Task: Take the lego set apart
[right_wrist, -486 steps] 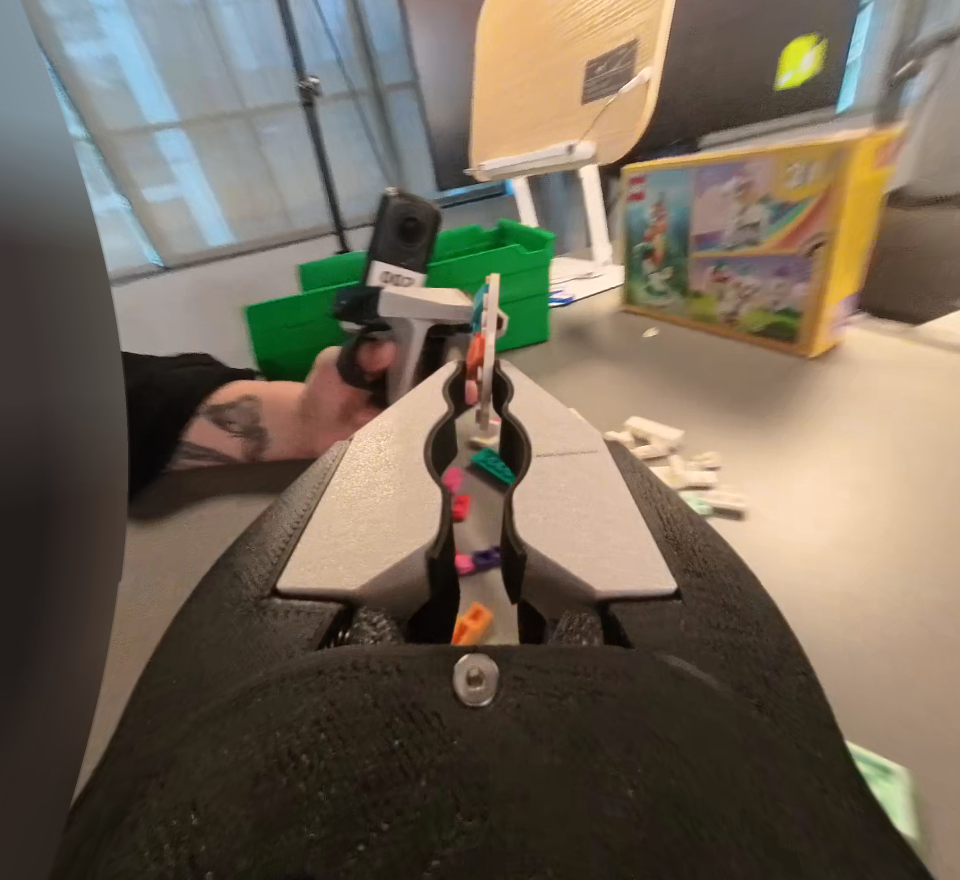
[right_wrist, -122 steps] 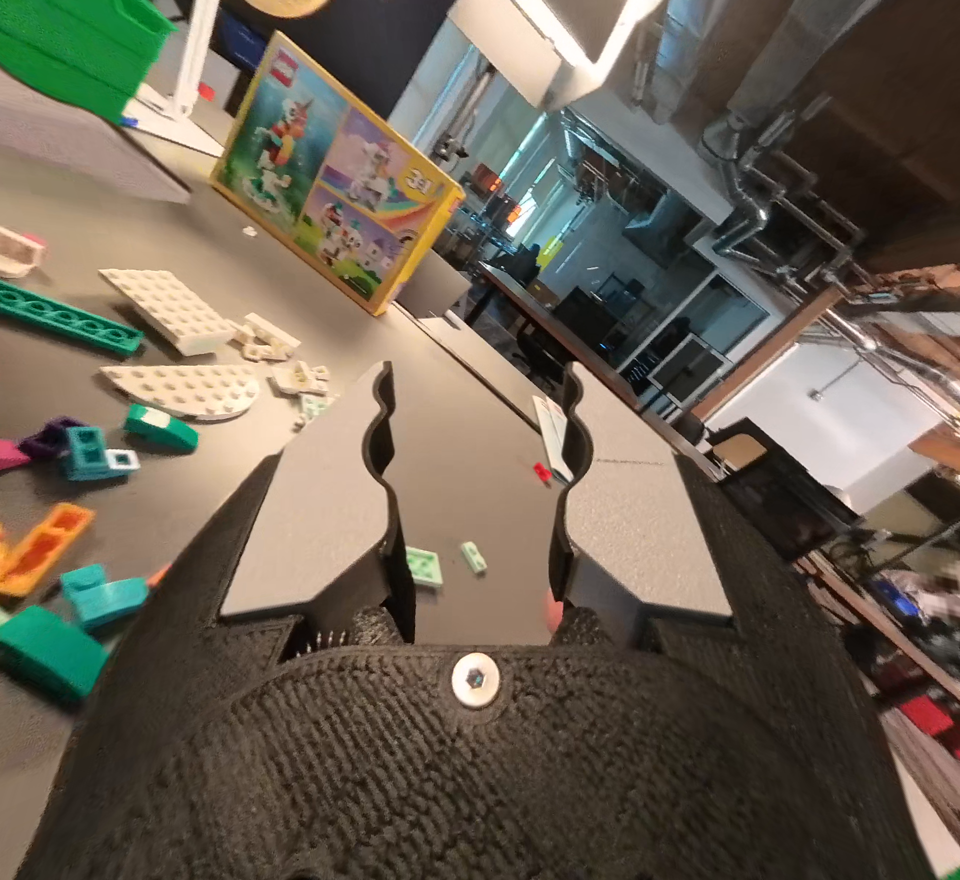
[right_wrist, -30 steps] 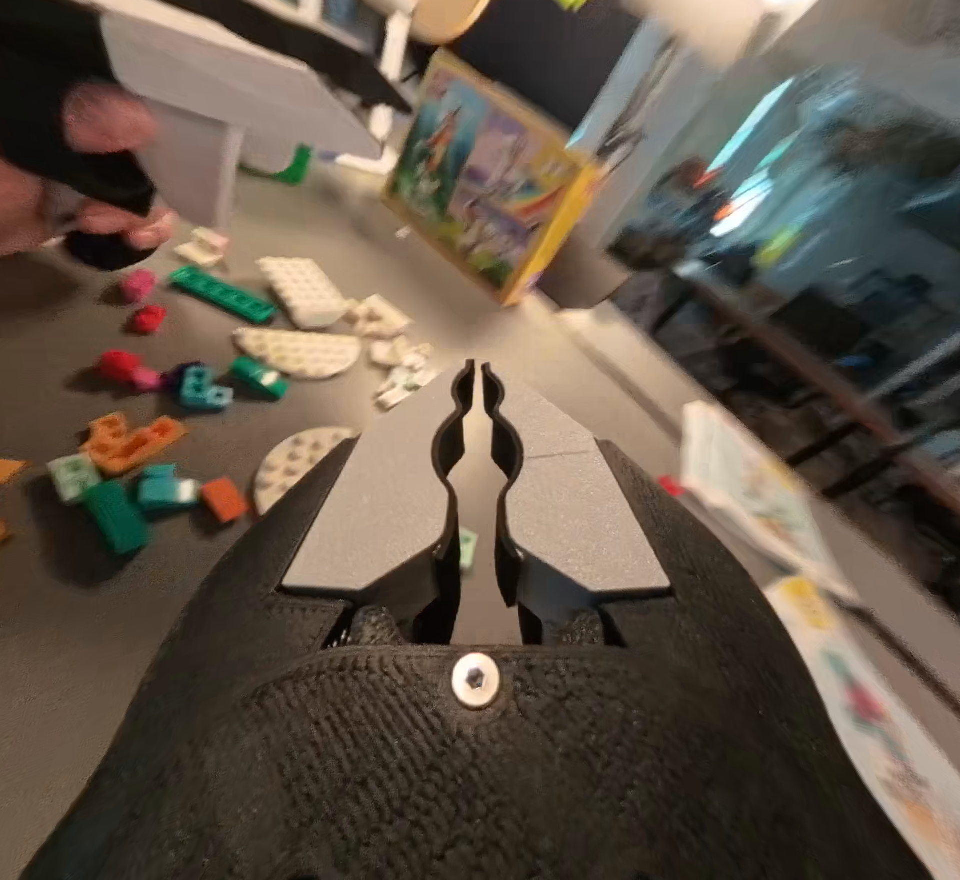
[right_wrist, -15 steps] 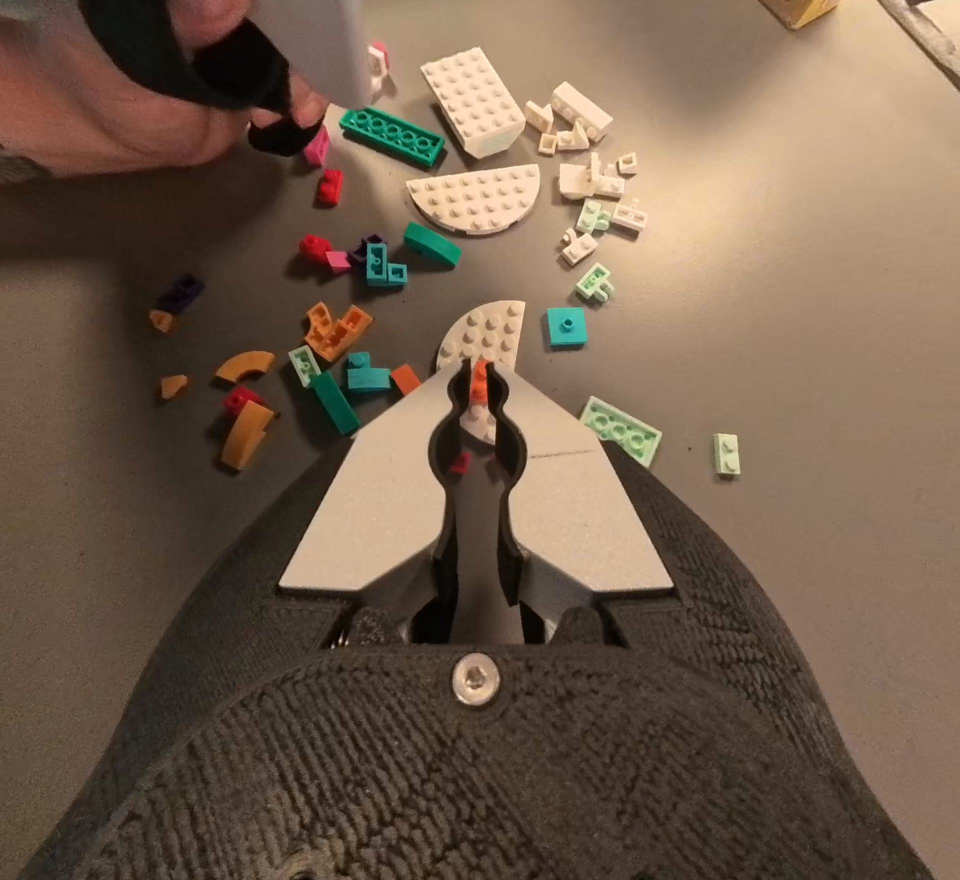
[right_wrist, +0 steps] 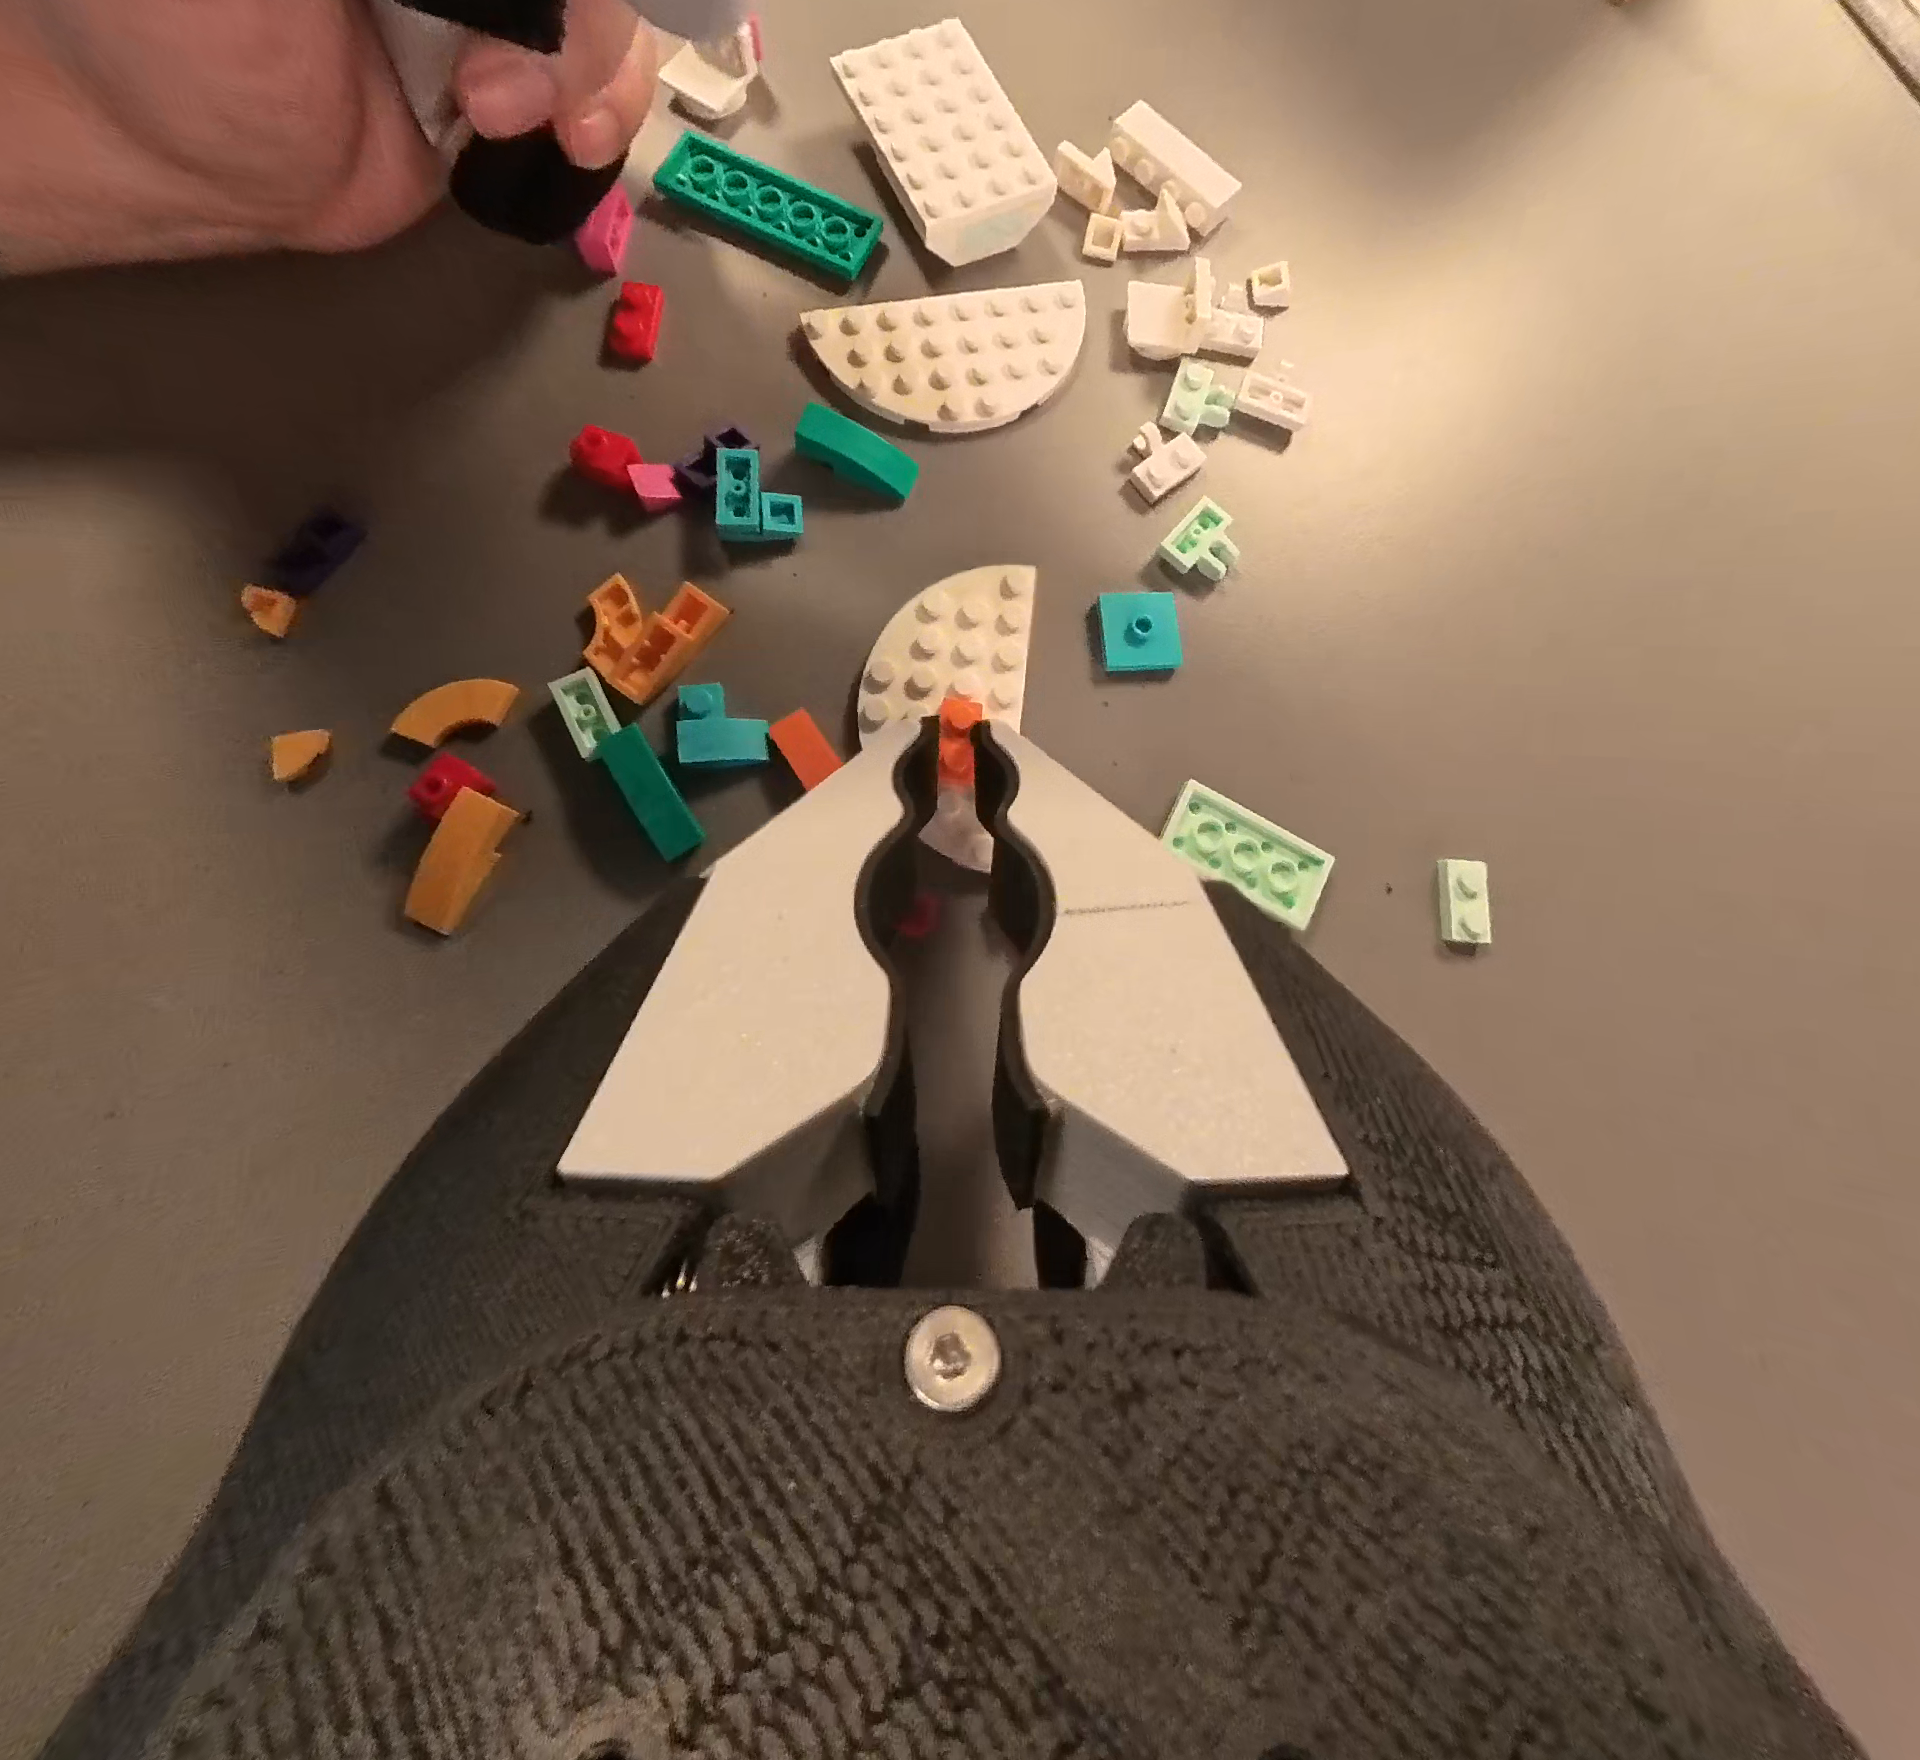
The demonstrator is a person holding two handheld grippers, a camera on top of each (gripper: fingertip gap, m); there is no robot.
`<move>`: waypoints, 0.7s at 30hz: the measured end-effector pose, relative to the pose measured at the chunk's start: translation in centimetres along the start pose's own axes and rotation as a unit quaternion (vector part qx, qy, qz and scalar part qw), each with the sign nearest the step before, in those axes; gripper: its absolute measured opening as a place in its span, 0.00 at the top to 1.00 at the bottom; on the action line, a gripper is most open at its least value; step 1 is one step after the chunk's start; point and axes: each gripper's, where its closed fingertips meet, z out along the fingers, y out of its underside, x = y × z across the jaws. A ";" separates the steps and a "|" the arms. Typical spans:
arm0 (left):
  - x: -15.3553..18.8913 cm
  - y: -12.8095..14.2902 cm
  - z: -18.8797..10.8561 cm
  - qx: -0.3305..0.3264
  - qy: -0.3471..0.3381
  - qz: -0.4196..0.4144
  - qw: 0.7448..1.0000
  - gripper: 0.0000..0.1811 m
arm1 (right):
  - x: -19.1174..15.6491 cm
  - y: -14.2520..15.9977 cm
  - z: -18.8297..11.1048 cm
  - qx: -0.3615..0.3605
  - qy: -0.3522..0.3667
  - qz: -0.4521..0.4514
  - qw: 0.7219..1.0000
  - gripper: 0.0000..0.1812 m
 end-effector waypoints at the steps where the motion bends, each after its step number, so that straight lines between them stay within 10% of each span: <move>1: -0.1 0.0 0.1 -0.003 -0.003 -0.002 1.000 0.79 | 0.1 -0.1 0.0 0.007 0.005 -0.012 1.000 0.98; 9: 2.6 1.8 0.5 -0.105 0.122 -0.151 0.975 0.70 | 1.3 -6.0 -3.3 0.190 0.144 -0.186 0.953 0.98; 13: 5.1 3.2 0.3 -0.166 0.240 -0.300 0.908 0.74 | 0.7 -7.2 -4.3 0.227 0.164 -0.223 0.934 0.98; 16: 6.9 3.1 -0.2 -0.178 0.313 -0.363 0.859 0.95 | 0.6 -7.5 -4.5 0.230 0.182 -0.242 0.925 0.98; 21: 6.3 2.8 -0.6 -0.188 0.290 -0.321 0.882 0.97 | 0.5 -8.1 -4.2 0.232 0.172 -0.218 0.932 1.00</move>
